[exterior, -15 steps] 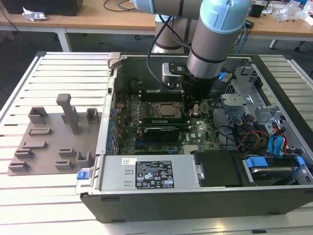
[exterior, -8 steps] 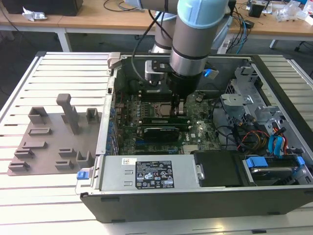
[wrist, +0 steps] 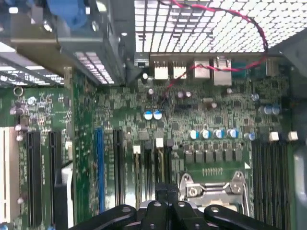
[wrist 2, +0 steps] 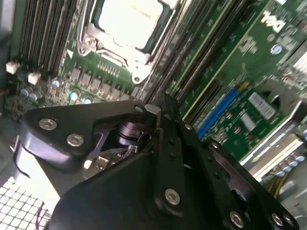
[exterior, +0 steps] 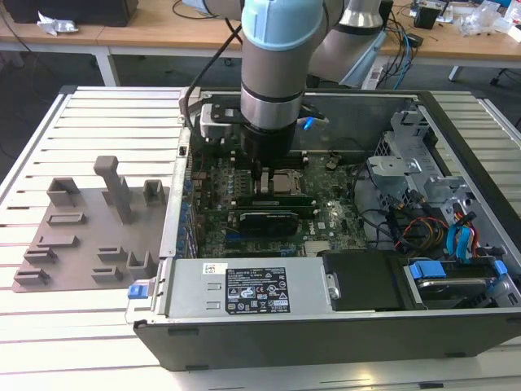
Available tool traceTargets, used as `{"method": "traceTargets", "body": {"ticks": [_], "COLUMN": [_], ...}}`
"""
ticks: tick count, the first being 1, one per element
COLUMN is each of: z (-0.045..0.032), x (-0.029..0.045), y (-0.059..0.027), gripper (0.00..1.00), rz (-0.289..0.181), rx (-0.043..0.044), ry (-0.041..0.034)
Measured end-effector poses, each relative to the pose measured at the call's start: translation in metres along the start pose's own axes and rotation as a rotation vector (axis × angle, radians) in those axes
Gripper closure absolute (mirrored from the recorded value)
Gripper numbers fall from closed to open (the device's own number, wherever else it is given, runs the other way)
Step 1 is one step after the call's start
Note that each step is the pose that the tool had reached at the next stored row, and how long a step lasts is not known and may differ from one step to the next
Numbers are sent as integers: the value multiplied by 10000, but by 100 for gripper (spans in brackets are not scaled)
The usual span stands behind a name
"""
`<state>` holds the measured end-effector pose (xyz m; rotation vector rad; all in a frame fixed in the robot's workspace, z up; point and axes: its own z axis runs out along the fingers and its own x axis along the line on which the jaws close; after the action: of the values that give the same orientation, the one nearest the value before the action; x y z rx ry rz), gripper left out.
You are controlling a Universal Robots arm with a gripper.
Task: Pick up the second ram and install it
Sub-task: 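Press down the second ram until it locks into place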
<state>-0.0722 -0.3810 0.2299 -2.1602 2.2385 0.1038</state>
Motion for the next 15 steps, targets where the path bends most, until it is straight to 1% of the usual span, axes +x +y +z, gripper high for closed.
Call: {"method": "traceTargets", "body": {"ticks": [1, 2, 3, 4, 5, 6, 8, 9, 10, 11, 13, 14, 15], "z": [19, 26, 23, -20, -82, -95, -103, -118, -139, -194, -388, -460, -484], "x": [2, 3, 3, -3, -5, -8, -11, -13, -17, -22, -35, -40, -42], "y": [20, 21, 22, 22, 9, -50, -123, -194, -233, -263, -259, -258, -257], "gripper": [90, 90, 90, 90, 90, 90, 90, 90, 90, 90, 90, 90, 90], "rz": [1, 0, 1, 1, 1, 3, 6, 7, 8, 7, 10, 8, 8], "rx": [1, -3, 2, 11, 1, -23, -71, -101, -114, -122, -122, -122, -121], "ry": [-3, 4, -7, -27, -8, -20, -29, -32, -44, -46, -46, -48, -48]}}
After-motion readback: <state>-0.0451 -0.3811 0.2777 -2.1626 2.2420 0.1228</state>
